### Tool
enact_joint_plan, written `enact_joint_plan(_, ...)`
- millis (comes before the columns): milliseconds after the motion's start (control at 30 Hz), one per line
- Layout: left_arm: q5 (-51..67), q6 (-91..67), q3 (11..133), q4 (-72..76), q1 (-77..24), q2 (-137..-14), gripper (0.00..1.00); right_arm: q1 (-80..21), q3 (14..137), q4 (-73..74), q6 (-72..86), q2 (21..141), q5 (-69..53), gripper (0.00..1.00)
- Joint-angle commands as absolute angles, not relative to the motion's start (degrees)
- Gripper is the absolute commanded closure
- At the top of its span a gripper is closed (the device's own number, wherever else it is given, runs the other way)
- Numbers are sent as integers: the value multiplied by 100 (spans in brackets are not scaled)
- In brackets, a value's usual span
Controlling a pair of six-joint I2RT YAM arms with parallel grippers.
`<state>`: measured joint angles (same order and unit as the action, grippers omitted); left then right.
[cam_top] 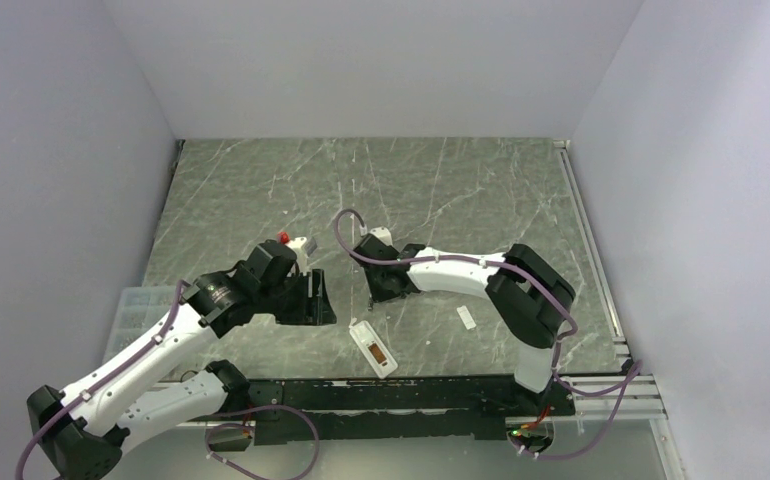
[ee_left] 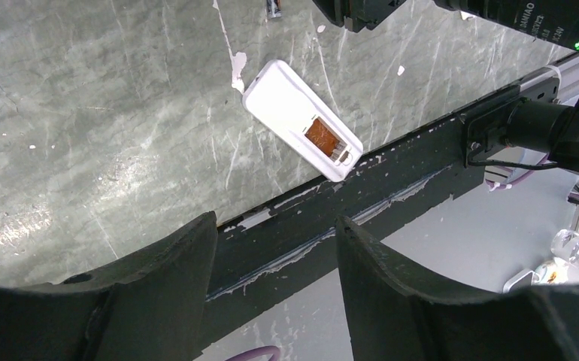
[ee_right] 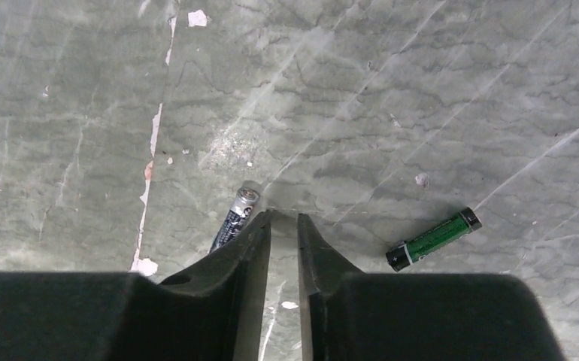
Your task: Load the batteries into the remote control
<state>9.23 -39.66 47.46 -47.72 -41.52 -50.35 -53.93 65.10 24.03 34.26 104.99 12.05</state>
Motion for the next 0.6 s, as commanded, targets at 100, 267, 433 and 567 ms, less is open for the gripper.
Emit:
enact_joint_plan(100, 1003, -3885, 4693, -4613, -4131, -4812, 36, -5414, 6926, 2463, 3795, 10111, 1242, 67)
enact_joint_plan(267, 1028, -3881, 4668, -4570, -4130, -4725, 36, -5414, 6936, 2348, 4104, 10035, 1241, 62)
enact_joint_plan(433, 1114, -3851, 4643, -4520, -4129, -4647, 36, -5419, 7031, 2350, 4395, 10194, 1278, 61)
enact_joint_plan(567, 1180, -3851, 4617, -4485, -4130, -4553, 35, -5438, 7113, 2368, 4561, 10377, 1320, 61)
